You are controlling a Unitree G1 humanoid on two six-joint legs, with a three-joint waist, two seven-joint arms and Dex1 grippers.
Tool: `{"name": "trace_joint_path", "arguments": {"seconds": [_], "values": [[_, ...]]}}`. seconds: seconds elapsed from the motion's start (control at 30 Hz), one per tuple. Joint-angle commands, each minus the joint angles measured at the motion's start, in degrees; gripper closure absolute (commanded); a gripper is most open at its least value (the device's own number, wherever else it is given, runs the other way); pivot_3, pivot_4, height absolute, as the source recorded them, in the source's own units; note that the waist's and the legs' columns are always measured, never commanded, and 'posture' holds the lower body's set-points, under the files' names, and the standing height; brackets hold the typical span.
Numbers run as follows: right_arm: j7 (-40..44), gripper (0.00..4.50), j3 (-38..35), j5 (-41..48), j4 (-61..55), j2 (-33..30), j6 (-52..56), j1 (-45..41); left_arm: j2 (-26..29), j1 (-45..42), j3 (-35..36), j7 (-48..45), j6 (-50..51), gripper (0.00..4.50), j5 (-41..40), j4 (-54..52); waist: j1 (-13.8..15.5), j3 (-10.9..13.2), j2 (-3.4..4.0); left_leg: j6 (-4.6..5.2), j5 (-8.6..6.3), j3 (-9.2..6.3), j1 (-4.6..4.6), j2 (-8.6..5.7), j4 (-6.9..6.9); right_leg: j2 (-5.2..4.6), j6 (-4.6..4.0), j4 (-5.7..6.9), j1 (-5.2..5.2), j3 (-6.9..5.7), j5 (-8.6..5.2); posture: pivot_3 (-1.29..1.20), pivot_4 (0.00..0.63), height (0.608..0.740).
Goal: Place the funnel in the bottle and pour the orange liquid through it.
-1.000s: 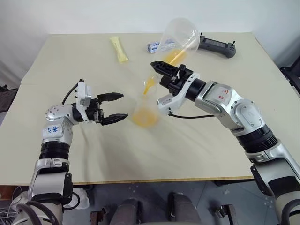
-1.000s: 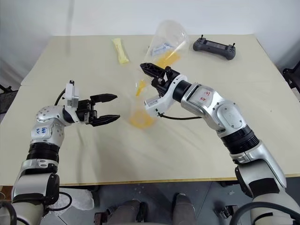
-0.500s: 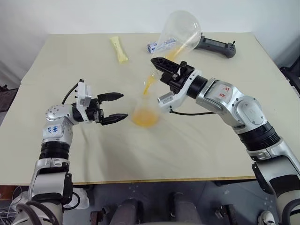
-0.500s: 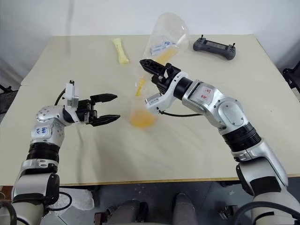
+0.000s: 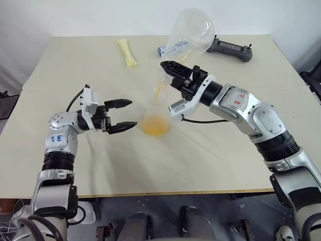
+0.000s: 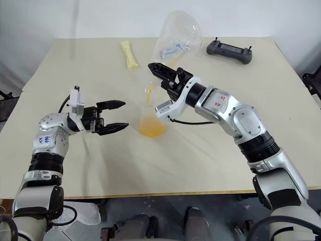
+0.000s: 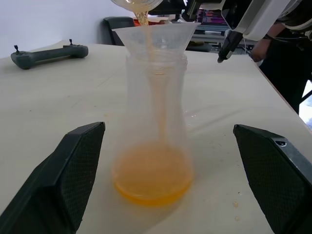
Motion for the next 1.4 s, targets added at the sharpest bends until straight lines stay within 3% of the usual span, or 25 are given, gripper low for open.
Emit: {"name": "trace_joint_path", "arguments": {"seconds": [0.03, 0.5, 0.73, 0.93, 1.17, 1.4], "values": [[-2.05, 2.13, -2.15, -0.7, -1.42, -0.77, -0.21, -0.91, 0.19, -0.78, 0.83, -0.09, -0.43, 0.0, -0.92, -1.57, 0.0, 0.0, 0.0, 0.0, 0.0, 0.0, 0.0, 0.0, 0.0, 0.0, 0.0, 0.0, 0.0, 0.0, 0.0, 0.0, 0.15, 0.74], [-3.5, 2.13, -2.38, -0.69, -1.56, -0.46, 0.16, -0.34, 0.22, -0.93, 0.8, 0.02, -0.4, 0.0, -0.82, -1.5, 0.0, 0.0, 0.0, 0.0, 0.0, 0.01, 0.0, 0.0, 0.0, 0.0, 0.0, 0.0, 0.0, 0.01, 0.0, 0.0, 0.15, 0.74], [6.09, 2.13, -8.53, 17.78, -3.62, 5.07, 6.07, 4.47, 0.21, -0.64, 0.93, 1.54, -1.98, 0.0, -0.01, -1.12, 0.05, -0.01, -0.02, 0.0, 0.0, 0.01, 0.0, 0.02, 0.01, 0.0, 0.0, 0.01, 0.01, -0.02, 0.0, 0.0, 0.15, 0.74], [18.24, 2.13, -17.25, 39.11, -13.76, 14.05, 26.19, 10.33, -0.73, 0.77, 1.28, 4.53, -3.49, 0.0, -0.23, -2.23, 0.02, -0.01, -0.02, 0.0, 0.0, -0.04, 0.0, 0.02, 0.01, 0.0, 0.0, 0.04, 0.02, -0.06, 0.0, 0.0, 0.15, 0.74], [19.64, 2.13, -31.78, 57.85, -17.46, 19.95, 52.54, 11.21, -1.48, 1.88, 0.89, 5.4, -3.36, 0.0, -0.47, -3.45, 0.3, -0.02, -0.03, 0.0, 0.0, -0.18, 0.0, -0.02, 0.1, -0.01, 0.0, 0.13, 0.06, -0.03, 0.0, 0.0, 0.15, 0.74], [17.16, 2.13, -39.67, 64.7, -11.77, 17.48, 56.18, 11.77, -1.72, 1.39, 0.67, 5.57, -3.35, 0.0, -0.35, -3.0, 0.08, -0.02, -0.03, 0.0, 0.0, -0.08, 0.03, -0.04, 0.01, -0.02, 0.0, 0.13, 0.01, -0.01, 0.0, 0.0, 0.15, 0.74]]}}
